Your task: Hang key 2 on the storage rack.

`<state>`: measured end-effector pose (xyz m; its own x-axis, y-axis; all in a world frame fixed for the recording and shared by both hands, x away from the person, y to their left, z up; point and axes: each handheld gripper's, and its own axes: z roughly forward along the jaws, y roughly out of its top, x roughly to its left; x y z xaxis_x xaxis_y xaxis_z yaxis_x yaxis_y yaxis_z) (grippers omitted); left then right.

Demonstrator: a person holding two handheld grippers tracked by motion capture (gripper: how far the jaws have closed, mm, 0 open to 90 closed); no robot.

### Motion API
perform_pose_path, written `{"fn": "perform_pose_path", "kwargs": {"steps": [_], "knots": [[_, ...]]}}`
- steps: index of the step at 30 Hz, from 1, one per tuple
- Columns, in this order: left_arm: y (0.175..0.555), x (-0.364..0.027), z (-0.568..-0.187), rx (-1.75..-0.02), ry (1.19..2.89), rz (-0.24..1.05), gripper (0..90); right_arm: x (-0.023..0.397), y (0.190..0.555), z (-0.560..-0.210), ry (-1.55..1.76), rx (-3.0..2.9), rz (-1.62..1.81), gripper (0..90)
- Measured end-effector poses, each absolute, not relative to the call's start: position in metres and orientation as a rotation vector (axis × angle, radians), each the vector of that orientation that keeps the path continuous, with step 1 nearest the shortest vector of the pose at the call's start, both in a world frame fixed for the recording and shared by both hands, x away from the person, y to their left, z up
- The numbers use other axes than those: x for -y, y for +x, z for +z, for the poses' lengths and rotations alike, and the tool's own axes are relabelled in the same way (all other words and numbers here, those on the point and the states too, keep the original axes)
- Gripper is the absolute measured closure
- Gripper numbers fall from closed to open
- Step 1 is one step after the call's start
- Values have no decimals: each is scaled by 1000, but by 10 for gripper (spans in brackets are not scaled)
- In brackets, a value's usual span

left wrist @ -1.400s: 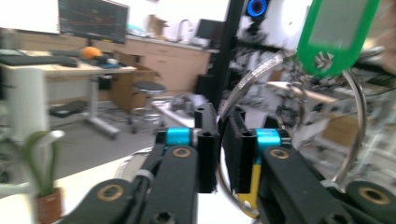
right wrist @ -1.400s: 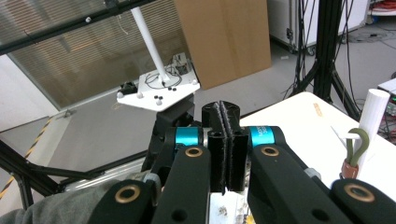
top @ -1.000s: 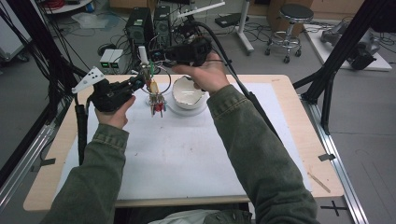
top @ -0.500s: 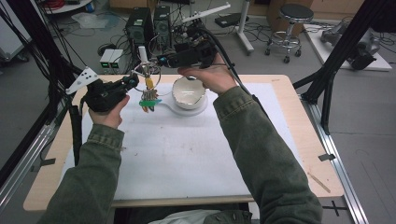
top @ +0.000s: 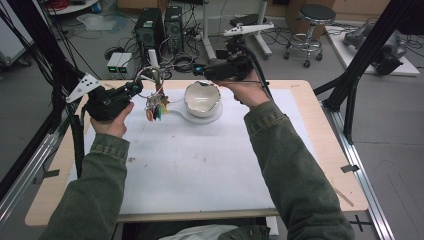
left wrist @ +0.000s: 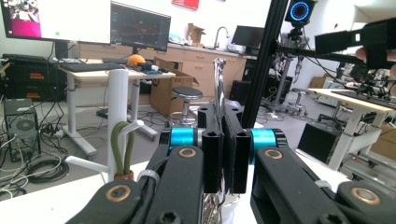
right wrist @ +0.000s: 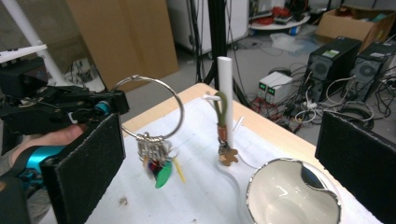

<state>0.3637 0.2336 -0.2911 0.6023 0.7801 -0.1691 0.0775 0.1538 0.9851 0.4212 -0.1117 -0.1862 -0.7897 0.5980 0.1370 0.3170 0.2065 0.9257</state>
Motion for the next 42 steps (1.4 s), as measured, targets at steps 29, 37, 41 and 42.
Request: {"fn": "perform_pose_path", "kwargs": {"steps": [29, 37, 41, 42], "knots": [[367, -248, -297, -853, 1332, 630, 871, 184, 421, -237, 987, -2077, 1641, 6], [367, -251, -297, -866, 1325, 638, 871, 201, 418, -252, 1018, -2035, 1640, 6], [368, -253, -297, -871, 1320, 644, 870, 210, 417, -260, 1024, -2017, 1645, 6], [368, -253, -297, -872, 1320, 647, 870, 212, 416, -261, 1028, -2012, 1649, 6]]}}
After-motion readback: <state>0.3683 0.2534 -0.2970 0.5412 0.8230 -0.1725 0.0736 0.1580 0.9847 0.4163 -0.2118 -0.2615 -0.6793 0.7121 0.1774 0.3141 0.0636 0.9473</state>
